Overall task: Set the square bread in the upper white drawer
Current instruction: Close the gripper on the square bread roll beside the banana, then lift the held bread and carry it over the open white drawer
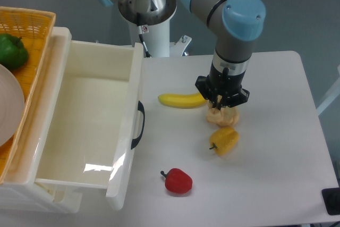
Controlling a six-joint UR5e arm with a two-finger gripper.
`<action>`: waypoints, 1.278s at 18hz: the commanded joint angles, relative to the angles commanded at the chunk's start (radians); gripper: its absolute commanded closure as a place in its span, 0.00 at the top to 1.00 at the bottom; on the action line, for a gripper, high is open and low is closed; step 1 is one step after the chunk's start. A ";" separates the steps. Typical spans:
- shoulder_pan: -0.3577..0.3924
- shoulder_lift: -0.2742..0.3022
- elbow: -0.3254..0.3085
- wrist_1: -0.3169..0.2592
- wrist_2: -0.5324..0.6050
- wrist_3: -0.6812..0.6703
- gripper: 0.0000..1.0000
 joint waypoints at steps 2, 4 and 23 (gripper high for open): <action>0.002 0.002 0.000 0.000 -0.002 -0.002 0.17; 0.002 0.003 0.000 0.000 -0.006 -0.003 0.17; -0.028 0.121 0.017 -0.006 -0.181 -0.425 0.18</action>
